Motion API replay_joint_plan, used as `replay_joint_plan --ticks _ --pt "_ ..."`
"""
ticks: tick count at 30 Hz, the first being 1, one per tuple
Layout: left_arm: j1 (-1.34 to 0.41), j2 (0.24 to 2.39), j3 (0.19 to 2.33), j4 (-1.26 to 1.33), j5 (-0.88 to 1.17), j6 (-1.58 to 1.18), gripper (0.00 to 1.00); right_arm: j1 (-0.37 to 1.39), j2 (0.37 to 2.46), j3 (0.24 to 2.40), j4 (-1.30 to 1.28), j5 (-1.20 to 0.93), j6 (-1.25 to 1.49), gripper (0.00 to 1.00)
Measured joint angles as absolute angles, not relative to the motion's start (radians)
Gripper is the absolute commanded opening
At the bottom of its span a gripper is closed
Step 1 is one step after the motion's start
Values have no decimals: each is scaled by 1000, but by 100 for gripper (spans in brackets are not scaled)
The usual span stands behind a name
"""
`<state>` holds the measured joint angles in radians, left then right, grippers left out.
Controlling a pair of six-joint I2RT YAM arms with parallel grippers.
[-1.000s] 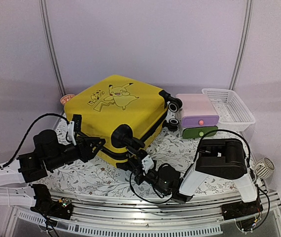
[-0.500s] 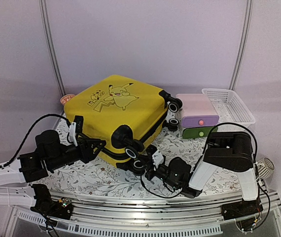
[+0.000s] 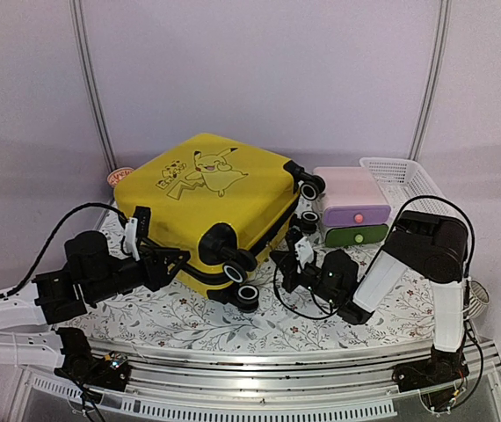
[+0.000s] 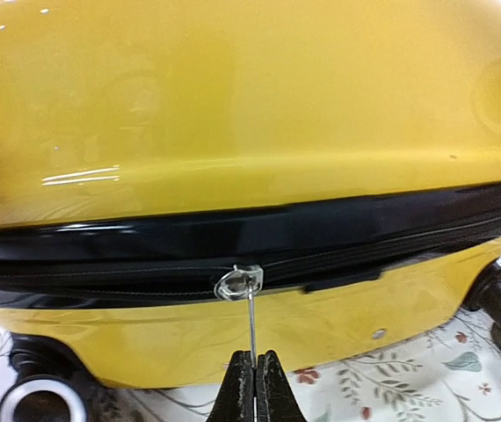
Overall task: Open, take out, and arrange the luggage
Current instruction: Adjust the luggage at the center of the board.
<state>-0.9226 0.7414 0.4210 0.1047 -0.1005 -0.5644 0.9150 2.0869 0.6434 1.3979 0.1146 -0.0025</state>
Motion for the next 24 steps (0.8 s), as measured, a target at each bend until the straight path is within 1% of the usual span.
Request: replay_joint_plan --ticks 7,15,19,21,23,24 --pt "-923 742 422 99 -100 -565 39 820 2039 699 1224 104 38 1" --pt "-923 769 423 101 -86 -577 39 746 2021 795 1017 188 131 3" --pt "-923 776 423 114 -80 -588 39 730 2013 814 972 194 159 23" --pt "-923 780 423 119 -78 -595 39 720 2006 812 949 197 158 35" --pt "-923 782 423 120 -76 -598 39 711 1994 796 945 189 154 50" --pt "-923 784 423 121 -75 -599 39 709 1982 780 947 181 150 54"
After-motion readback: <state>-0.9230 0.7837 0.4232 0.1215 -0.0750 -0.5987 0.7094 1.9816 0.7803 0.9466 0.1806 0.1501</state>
